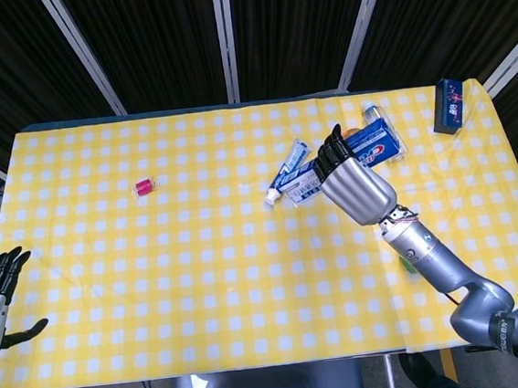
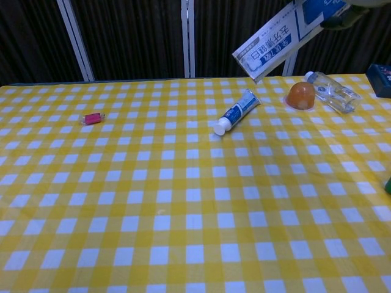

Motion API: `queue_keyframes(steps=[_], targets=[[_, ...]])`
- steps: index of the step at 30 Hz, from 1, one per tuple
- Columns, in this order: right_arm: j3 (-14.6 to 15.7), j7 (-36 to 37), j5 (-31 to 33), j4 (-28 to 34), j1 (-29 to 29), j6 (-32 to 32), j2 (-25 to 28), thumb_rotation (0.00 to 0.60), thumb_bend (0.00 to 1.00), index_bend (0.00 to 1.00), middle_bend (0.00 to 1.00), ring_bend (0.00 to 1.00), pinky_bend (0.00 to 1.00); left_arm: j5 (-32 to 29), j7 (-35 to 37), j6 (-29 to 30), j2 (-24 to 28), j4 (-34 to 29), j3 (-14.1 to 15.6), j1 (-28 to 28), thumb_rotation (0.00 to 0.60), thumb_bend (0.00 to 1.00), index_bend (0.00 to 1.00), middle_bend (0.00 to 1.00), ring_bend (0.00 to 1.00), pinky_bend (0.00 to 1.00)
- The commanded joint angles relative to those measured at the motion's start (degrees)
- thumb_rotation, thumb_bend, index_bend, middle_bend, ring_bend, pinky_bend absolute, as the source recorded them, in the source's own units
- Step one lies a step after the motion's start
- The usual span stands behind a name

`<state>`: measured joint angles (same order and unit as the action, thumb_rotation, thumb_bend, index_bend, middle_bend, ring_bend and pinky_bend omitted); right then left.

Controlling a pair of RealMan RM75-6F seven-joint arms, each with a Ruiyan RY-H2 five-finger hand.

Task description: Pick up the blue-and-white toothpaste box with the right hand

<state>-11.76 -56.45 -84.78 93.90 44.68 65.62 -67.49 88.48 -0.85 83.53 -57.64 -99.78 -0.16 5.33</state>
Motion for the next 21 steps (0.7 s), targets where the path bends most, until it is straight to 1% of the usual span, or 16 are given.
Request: queue_keyframes(steps=[1, 3, 4, 5, 7, 9, 11, 13, 17, 21], targets=[[2.0, 8.4, 3.9, -0.8, -2.5, -1.1, -4.3, 0.600, 0.39, 0.42, 0.37, 0.27, 0.21, -0.2, -0.2, -0.2, -0.1, 0.0, 0.0, 0.1, 0.600, 0.00, 0.00, 0.00, 0.00, 0.00], [2.9, 11.8, 4.8, -2.1, -3.1, -1.8, -6.3, 0.600, 0.40, 0.38, 0.35, 0.27, 0.20, -0.3, -0.5, -0.4, -0.2, 0.0, 0.0, 0.1, 0.600, 0.00, 0.00, 0.00, 0.00, 0.00], [3.2, 12.8, 5.0, -2.8, -3.2, -2.1, -7.0, 0.600, 0.39, 0.36, 0.34, 0.26, 0.19, -0.4, -0.6, -0.4, -0.3, 0.0, 0.0, 0.1, 0.600, 0.00, 0.00, 0.00, 0.00, 0.00], [3.5, 13.7, 5.2, -3.5, -3.4, -2.3, -7.7, 0.600, 0.35, 0.31, 0.31, 0.25, 0.19, -0.5, -0.6, -0.5, -0.3, 0.1, -0.1, 0.2, 0.600, 0.00, 0.00, 0.00, 0.00, 0.00], [4.3, 16.0, 5.5, -5.0, -3.8, -3.0, -9.0, 0.600, 0.24, 0.21, 0.24, 0.21, 0.18, -0.7, -0.6, -0.5, -0.3, 0.1, -0.1, 0.2, 0.600, 0.00, 0.00, 0.00, 0.00, 0.00], [5.0, 18.2, 5.9, -5.7, -4.2, -3.9, -9.7, 0.600, 0.11, 0.08, 0.15, 0.14, 0.15, -0.9, -0.5, -0.7, -0.3, 0.2, -0.2, 0.3, 0.600, 0.00, 0.00, 0.00, 0.00, 0.00], [5.2, 20.1, 6.6, -5.6, -4.5, -4.4, -9.7, 0.600, 0.04, 0.02, 0.09, 0.09, 0.13, -1.1, -0.5, -0.9, -0.3, 0.3, -0.3, 0.3, 0.600, 0.00, 0.00, 0.00, 0.00, 0.00], [5.3, 21.4, 6.8, -5.0, -5.0, -4.2, -9.3, 0.600, 0.01, 0.00, 0.06, 0.07, 0.13, -1.3, -0.4, -1.0, -0.3, 0.4, -0.3, 0.4, 0.600, 0.00, 0.00, 0.00, 0.00, 0.00], [6.0, 22.9, 5.5, -3.0, -7.0, -1.6, -7.4, 0.600, 0.00, 0.00, 0.05, 0.05, 0.11, -1.4, 0.0, -1.0, -0.1, 0.3, -0.3, 0.4, 0.600, 0.00, 0.00, 0.00, 0.00, 0.00], [7.6, 26.0, 2.5, 0.4, -10.9, 4.0, -3.7, 0.600, 0.00, 0.00, 0.04, 0.03, 0.07, -1.0, 0.6, -0.5, 0.2, 0.2, -0.3, 0.2, 0.600, 0.00, 0.00, 0.00, 0.00, 0.00]])
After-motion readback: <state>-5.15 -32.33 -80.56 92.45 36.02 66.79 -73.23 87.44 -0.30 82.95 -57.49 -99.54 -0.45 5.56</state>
